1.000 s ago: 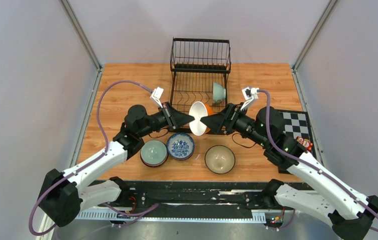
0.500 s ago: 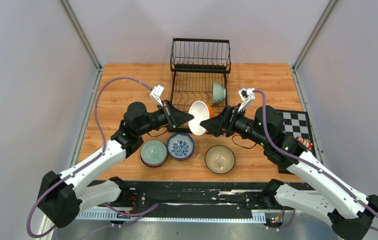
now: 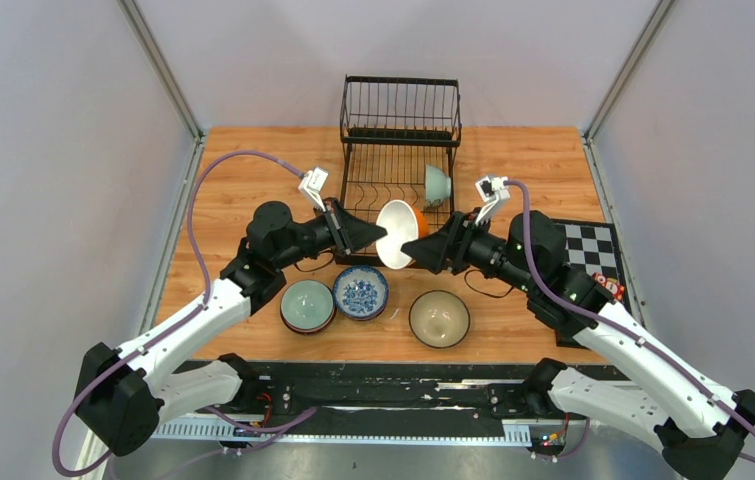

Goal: Load the bowls into the dish rack
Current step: Pick up the bowl from the center of the board.

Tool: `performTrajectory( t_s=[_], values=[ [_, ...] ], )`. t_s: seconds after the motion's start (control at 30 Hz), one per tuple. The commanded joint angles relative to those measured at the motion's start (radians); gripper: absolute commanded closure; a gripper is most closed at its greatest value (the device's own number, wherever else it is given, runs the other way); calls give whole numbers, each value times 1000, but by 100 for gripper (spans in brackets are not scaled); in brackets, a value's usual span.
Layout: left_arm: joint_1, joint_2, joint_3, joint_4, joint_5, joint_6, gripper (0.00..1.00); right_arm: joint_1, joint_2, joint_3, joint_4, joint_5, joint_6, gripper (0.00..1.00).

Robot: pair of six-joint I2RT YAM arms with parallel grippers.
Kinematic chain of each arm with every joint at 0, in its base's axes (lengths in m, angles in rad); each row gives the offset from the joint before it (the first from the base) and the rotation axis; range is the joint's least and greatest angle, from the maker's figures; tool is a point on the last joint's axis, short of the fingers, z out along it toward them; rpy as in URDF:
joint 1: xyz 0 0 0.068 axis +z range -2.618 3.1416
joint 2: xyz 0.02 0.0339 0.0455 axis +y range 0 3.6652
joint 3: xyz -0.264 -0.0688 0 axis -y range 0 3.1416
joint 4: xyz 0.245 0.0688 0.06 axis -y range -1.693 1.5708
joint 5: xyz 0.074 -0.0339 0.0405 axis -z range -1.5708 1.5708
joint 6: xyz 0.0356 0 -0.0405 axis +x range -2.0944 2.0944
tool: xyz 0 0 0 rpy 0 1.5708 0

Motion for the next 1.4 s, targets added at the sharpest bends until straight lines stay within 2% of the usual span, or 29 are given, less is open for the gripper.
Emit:
performTrajectory(
  t_s=[0.0, 0.1, 0.5, 0.57, 0.97, 1.03, 1.07, 1.37],
  values=[
    [7, -1, 27, 41, 25, -4, 100, 10, -10, 38, 18, 5, -8, 97],
    [7, -4, 24, 27, 22, -2, 97, 9, -12, 42, 20, 15, -9, 97],
    [7, -48, 36, -123, -49, 70, 49, 10, 5, 91, -29, 74, -55, 97],
    [7, -57, 45, -160, -71, 89, 44, 10, 15, 104, -42, 81, -67, 97],
    [7, -132, 245, -603, -270, 332, 23, 10, 141, 199, -193, 247, -208, 97],
    [7, -142, 278, -665, -300, 371, 12, 10, 169, 214, -203, 277, -233, 97],
    [7, -147, 295, -694, -313, 389, 3, 10, 188, 221, -208, 287, -243, 97],
    [7, -219, 387, -925, -466, 550, 0, 15, 358, 300, -247, 398, -317, 97]
  ],
)
